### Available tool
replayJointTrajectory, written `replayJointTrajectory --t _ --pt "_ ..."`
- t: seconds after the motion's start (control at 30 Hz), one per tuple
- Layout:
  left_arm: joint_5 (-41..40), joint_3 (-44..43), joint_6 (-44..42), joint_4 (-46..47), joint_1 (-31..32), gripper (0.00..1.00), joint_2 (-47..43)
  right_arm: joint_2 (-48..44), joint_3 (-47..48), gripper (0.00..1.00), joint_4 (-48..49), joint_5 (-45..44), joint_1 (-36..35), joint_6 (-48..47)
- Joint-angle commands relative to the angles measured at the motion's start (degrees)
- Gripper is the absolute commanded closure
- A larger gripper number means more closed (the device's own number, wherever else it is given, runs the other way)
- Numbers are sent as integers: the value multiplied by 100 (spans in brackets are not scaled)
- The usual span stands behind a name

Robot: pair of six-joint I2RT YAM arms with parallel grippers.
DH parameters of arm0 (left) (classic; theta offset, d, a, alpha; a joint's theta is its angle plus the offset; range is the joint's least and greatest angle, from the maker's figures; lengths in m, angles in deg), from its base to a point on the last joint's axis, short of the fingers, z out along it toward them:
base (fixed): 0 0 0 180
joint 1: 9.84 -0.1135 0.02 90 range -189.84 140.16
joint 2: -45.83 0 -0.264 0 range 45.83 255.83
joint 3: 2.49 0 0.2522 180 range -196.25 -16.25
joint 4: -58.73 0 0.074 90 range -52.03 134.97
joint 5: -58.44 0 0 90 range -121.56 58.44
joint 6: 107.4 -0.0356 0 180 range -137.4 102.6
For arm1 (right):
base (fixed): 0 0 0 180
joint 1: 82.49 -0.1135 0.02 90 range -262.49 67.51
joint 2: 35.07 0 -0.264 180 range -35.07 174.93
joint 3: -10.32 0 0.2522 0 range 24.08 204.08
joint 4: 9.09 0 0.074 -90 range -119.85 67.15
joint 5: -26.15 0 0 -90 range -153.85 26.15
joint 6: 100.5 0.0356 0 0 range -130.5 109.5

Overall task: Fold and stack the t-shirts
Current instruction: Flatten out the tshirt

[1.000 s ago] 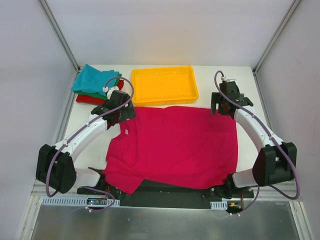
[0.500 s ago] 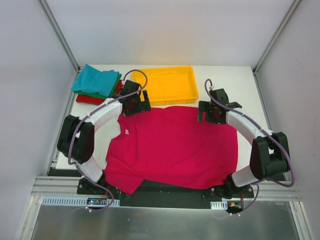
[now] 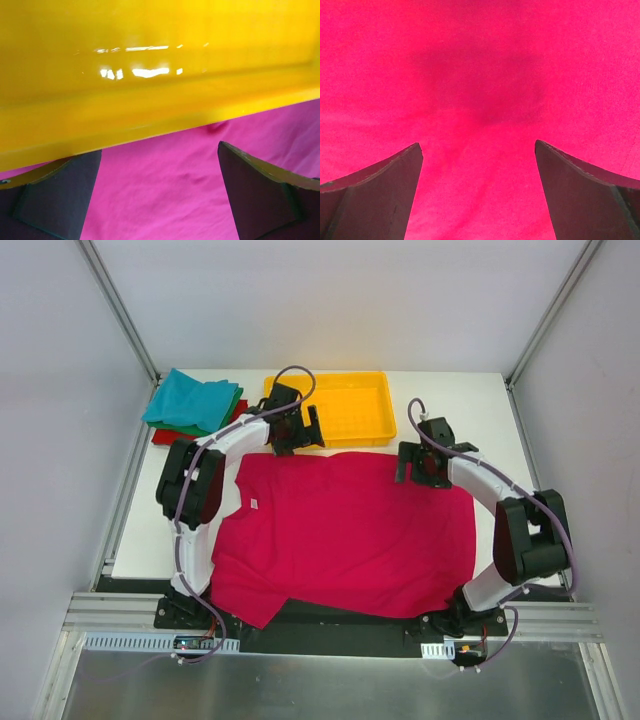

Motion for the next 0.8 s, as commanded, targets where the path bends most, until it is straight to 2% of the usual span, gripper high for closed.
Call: replayJointTrajectory --t 0.0,0.27,0.37,0.6,0.77 --pt "190 -1047 41 204 -138 1 484 502 244 4 38 27 321 220" --pt "102 -2349 366 151 -305 1 1574 1117 737 4 -129 62 594 308" --pt "356 -2753 568 151 -296 1 1882 1232 834 4 -147 27 647 291" --pt "875 -2992 1087 397 -112 1 2147 1250 922 4 -112 -96 805 299" --pt "735 -3272 1263 670 152 1 2208 1312 1036 4 -129 -114 832 291"
